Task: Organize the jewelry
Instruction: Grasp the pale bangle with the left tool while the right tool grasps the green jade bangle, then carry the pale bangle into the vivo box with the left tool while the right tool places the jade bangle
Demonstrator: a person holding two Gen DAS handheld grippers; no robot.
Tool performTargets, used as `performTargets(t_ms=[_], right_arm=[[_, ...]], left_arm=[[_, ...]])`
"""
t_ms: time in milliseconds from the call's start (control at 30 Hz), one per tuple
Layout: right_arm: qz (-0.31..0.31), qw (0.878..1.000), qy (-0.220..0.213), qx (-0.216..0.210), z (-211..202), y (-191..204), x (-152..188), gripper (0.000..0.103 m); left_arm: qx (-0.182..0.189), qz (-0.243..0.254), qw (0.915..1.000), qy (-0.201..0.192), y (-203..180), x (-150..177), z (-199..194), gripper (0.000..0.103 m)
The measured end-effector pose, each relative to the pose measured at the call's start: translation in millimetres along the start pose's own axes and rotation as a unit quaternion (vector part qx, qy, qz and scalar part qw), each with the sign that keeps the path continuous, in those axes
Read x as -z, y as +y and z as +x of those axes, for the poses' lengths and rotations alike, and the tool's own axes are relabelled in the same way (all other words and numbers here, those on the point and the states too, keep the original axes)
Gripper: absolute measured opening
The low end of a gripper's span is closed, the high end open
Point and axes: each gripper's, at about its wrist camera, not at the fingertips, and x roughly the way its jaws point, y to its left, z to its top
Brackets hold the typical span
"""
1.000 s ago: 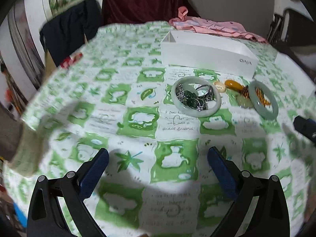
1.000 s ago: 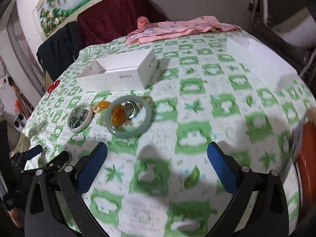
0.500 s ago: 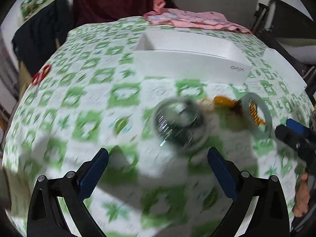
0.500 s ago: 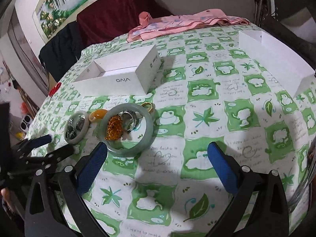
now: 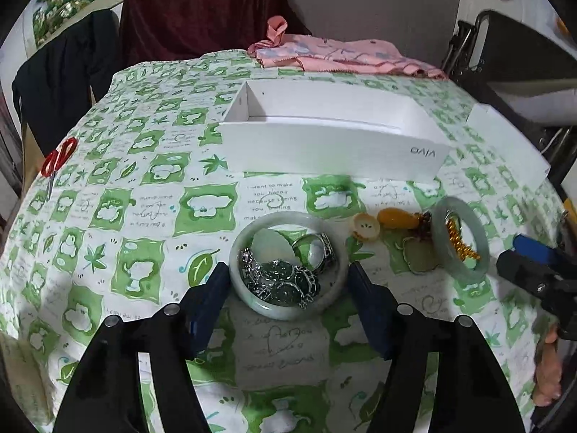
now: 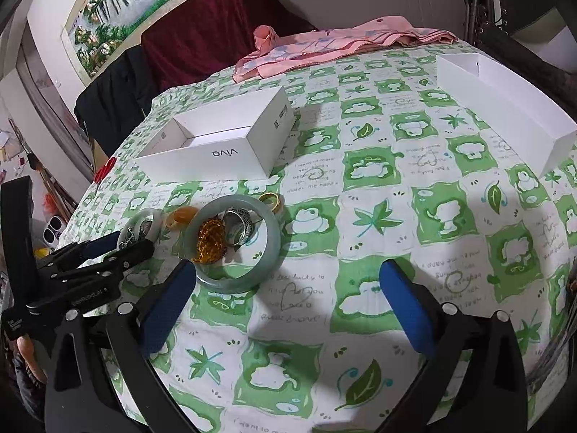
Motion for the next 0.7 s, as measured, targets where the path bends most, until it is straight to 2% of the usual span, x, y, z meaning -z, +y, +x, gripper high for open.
performTargets(t_ms=[233,367,467,633,667,700], right_arm=[[-0.028,0.999,0.020,-0.019,7,16,-6,0.097],[-0.070,0.997,0.035,-0.028,17,40,-14,0.088],[-0.095,0.995,0.032,-0.010,25,53,-15,0.087],[-0.107,0.994,0.036,0.001,33,53,-11,0.082],[-0.112,0.993,0.034,0.009,34,54,-10,0.079],[-0.116,0.993,0.031,0.015,34,55,-10,0.072]], left_arm=[[0.016,-0.043,0.9986,-0.026,18,-2,-12,0.067],[0.009,-0.056,0.9973,-0.046,27,-2,-22,0.067],[0.013,-0.065,0.9972,-0.036,31,-2,-19,0.067],[0.019,-0.061,0.9978,-0.016,32,2,-10,0.067],[0.020,-0.059,0.9979,-0.014,31,2,-9,0.067],[0.020,-0.058,0.9981,-0.012,30,3,-8,0.067]])
